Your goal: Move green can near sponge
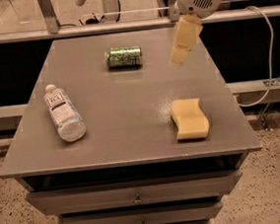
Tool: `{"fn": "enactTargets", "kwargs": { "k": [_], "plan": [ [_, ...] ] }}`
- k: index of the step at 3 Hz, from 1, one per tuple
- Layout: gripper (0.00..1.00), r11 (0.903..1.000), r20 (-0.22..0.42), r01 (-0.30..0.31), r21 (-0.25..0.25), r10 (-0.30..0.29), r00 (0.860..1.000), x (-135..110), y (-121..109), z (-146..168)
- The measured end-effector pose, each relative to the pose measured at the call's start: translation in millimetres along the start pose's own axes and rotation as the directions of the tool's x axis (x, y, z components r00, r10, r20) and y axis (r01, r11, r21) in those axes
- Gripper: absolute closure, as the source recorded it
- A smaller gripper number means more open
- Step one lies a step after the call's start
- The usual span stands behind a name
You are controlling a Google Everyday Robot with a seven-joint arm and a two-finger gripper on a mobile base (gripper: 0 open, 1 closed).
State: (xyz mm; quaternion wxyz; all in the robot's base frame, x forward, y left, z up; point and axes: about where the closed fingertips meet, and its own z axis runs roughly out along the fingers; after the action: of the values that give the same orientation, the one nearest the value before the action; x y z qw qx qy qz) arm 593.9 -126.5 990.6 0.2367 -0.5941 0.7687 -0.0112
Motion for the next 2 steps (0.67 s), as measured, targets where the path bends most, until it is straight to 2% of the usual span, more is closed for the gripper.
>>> {"fn": "enactTargets", "kwargs": {
  "k": [1,2],
  "plan": [
    [0.00,0.9980,0.063,-0.063,0.001,0.063,0.996,3.5,-2.2,10.3],
    [0.00,0.9888,0.190,-0.149,-0.001,0.147,0.971,-3.2,-16.5,44.2]
  ]
}}
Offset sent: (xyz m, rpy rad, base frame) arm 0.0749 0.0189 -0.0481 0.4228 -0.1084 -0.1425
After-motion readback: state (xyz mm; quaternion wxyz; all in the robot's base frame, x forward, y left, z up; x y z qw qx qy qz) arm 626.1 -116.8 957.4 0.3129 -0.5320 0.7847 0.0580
